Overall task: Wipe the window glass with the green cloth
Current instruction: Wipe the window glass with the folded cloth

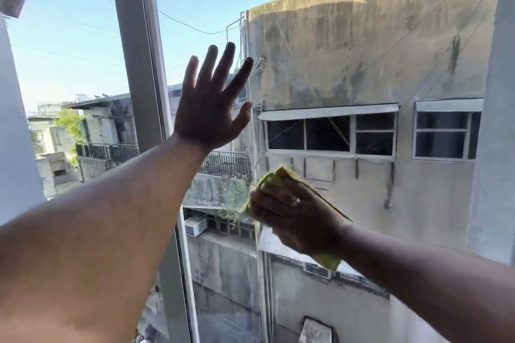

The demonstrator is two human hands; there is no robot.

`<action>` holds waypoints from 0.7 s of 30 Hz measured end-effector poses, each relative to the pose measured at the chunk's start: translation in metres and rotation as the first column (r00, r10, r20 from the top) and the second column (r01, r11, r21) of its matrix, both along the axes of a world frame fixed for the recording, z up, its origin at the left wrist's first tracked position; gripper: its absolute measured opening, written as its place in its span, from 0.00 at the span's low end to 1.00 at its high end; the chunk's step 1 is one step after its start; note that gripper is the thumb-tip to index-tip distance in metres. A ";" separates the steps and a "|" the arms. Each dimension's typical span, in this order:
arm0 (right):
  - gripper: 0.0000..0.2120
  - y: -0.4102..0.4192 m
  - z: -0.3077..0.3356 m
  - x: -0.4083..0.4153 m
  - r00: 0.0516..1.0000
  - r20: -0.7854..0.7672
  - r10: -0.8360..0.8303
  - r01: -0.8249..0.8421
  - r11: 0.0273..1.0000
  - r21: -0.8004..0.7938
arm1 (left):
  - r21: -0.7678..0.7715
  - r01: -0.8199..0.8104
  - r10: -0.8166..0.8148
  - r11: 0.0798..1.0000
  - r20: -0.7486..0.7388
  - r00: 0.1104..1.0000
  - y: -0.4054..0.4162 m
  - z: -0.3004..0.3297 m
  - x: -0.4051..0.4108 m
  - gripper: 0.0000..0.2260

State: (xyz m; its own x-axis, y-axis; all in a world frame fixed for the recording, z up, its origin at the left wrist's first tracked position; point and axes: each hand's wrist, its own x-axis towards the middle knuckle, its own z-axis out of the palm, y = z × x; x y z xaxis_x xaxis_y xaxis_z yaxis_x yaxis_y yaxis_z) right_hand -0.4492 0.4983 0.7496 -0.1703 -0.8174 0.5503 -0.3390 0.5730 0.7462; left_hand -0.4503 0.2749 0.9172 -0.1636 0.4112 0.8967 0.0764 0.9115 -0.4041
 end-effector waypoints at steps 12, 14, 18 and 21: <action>0.28 -0.032 0.035 -0.003 0.997 -0.067 0.025 -0.045 0.947 -0.317 | -0.017 -0.018 0.017 1.000 -0.025 1.000 0.000 0.000 -0.002 0.29; 0.28 -0.047 0.015 -0.001 0.998 -0.044 0.052 -0.055 0.995 -0.084 | -0.006 -0.015 0.015 1.000 -0.005 1.000 0.000 0.001 0.001 0.29; 0.28 -0.010 0.002 -0.004 0.997 -0.010 0.081 -0.073 0.936 0.343 | 0.012 -0.008 0.008 1.000 0.024 1.000 0.001 0.001 0.004 0.29; 0.26 0.029 0.047 -0.012 0.995 -0.087 0.040 -0.025 0.985 0.170 | 0.004 -0.003 0.003 1.000 0.004 1.000 0.001 0.000 0.002 0.29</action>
